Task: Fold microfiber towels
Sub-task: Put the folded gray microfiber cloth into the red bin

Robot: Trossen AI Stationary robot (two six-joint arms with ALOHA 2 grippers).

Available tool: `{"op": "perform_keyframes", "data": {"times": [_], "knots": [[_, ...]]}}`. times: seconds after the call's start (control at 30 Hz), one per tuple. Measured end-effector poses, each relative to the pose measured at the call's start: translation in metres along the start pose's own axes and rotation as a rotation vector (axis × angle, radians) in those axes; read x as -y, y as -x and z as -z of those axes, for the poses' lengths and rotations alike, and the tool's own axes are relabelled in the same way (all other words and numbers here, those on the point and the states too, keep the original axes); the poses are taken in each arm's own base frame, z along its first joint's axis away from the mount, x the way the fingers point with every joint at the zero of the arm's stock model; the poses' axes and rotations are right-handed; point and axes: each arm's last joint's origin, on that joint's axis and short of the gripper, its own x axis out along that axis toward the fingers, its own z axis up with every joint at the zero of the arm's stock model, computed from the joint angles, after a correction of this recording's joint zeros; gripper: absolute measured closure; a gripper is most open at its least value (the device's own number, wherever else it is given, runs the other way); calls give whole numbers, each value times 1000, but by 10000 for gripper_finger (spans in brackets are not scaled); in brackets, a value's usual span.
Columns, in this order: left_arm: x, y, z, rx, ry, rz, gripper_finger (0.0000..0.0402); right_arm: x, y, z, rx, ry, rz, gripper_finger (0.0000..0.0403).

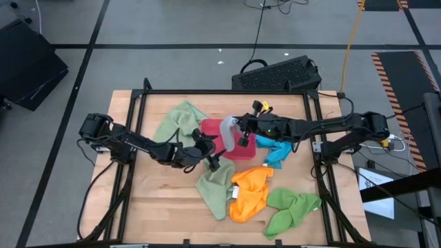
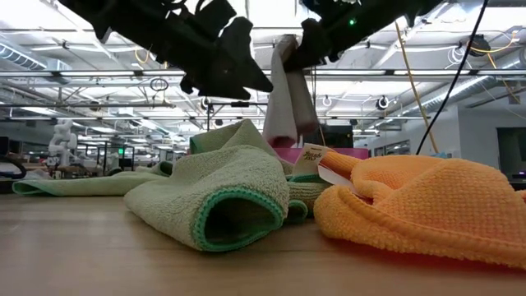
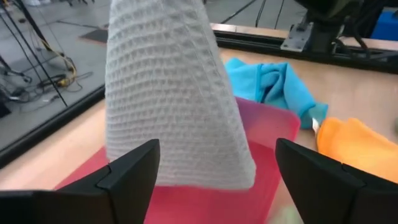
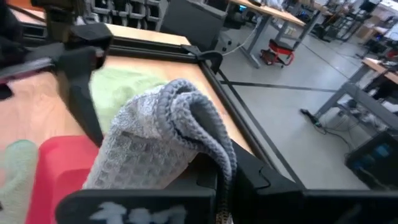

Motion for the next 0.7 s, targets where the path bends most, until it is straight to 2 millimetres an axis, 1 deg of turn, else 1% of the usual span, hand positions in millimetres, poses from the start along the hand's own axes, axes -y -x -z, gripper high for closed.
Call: {"op": "perform_keyframes", "data": {"times": [0.17,0.33,0.4,0.6,0.7], "knots": [[2,2,1,-9,5,9,59,4,-1,-3,28,-29,14,399],[-1,-1,1,-10,8,-5,62,4,0,-5,50,-39,19,399],[-2,-7,5,-16,7,-16,68,4,-1,-5,52,-40,18,399],[-2,-29,26,-42,-8,-20,82,5,0,-7,65,-46,21,399],[3,-35,30,5,-15,-31,80,5,-1,-6,63,-47,24,399]]}}
